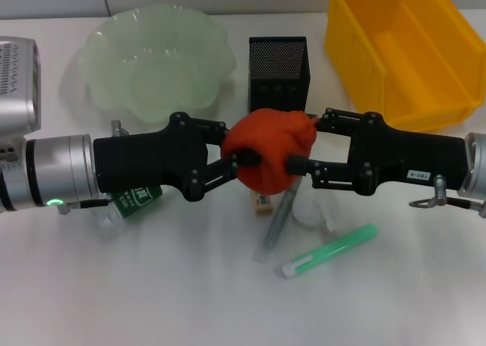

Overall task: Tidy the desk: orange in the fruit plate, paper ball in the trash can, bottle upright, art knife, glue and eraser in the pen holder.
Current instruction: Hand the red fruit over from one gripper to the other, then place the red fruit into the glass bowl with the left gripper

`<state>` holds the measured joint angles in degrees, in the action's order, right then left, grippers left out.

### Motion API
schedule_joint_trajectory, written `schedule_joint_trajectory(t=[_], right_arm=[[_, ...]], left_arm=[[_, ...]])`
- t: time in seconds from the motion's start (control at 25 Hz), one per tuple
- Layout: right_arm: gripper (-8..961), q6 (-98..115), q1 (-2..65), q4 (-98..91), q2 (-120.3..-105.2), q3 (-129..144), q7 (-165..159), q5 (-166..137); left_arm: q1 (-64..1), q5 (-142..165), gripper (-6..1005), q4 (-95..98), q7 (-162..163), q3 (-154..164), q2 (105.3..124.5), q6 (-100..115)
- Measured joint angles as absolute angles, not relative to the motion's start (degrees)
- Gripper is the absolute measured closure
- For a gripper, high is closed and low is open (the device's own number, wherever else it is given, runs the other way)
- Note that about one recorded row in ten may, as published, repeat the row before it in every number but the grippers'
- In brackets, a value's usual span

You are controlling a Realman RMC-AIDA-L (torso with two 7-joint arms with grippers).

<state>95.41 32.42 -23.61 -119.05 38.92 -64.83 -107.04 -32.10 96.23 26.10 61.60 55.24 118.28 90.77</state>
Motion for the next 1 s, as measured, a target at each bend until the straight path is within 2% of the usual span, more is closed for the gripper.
schedule_joint_trajectory(t=[0.04, 0.24, 0.32, 1.0], right_arm=[[390, 95.7, 32.2, -23.8, -119.02, 38.9, -64.8, -107.0], [289, 96.5, 30.7, -25.6, -119.02, 38.8, -64.8, -106.7], [165, 96.3, 29.7, -26.0, -119.01, 38.7, -64.5, -105.9], [170, 87.6, 26.6, -19.6, -119.24, 35.3, -53.4, -105.6]], left_arm=[[-32.1, 96.2, 766, 26.1, 61.6, 55.2, 118.26, 90.7], [-32.0, 96.2, 806, 26.4, 61.9, 54.5, 118.12, 90.4], [-31.9, 96.2, 822, 26.5, 62.1, 53.1, 118.07, 90.3], [-32.3, 93.8, 924, 19.4, 60.2, 35.1, 118.57, 81.5]])
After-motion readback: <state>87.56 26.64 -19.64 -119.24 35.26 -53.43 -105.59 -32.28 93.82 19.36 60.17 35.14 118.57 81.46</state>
